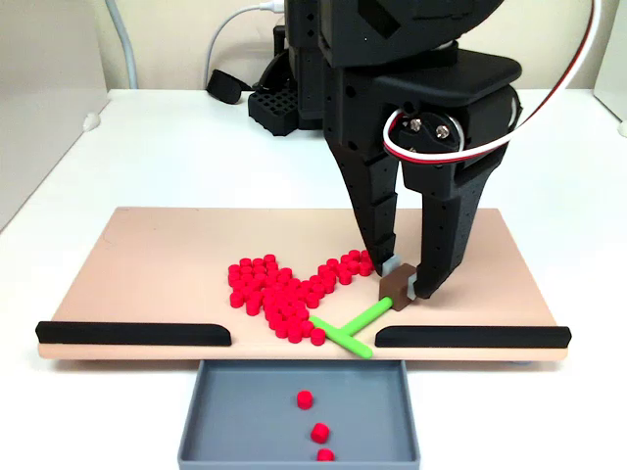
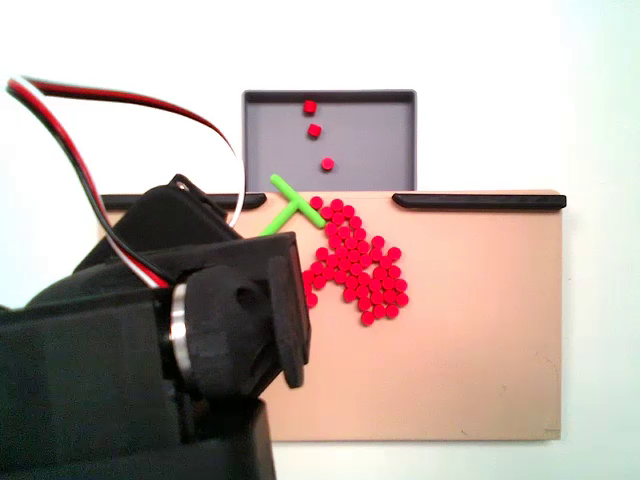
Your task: Push granules from left to the grey container
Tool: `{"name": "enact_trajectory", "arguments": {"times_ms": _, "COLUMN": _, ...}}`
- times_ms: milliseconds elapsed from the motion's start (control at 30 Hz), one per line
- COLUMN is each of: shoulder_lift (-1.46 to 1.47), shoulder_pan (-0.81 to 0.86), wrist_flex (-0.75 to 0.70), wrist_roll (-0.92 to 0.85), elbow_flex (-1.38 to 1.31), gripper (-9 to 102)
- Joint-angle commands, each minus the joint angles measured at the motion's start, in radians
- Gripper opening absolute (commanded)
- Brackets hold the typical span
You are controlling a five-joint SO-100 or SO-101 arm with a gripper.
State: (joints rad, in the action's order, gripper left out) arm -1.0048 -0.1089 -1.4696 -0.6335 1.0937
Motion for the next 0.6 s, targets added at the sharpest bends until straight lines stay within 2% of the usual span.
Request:
{"name": "enact_trajectory", "arguments": {"times_ms": 0, "shoulder_lift": 0.006, "shoulder_pan": 0.011, "wrist_flex": 0.003, "wrist_roll": -0.028, "elbow_flex": -0.008, "gripper": 0}}
{"name": "enact_trajectory", "arguments": {"times_ms": 567, "shoulder_lift": 0.008, "shoulder_pan": 0.021, "wrist_flex": 0.006, "wrist_roll": -0.153, "elbow_flex": -0.008, "gripper": 0}}
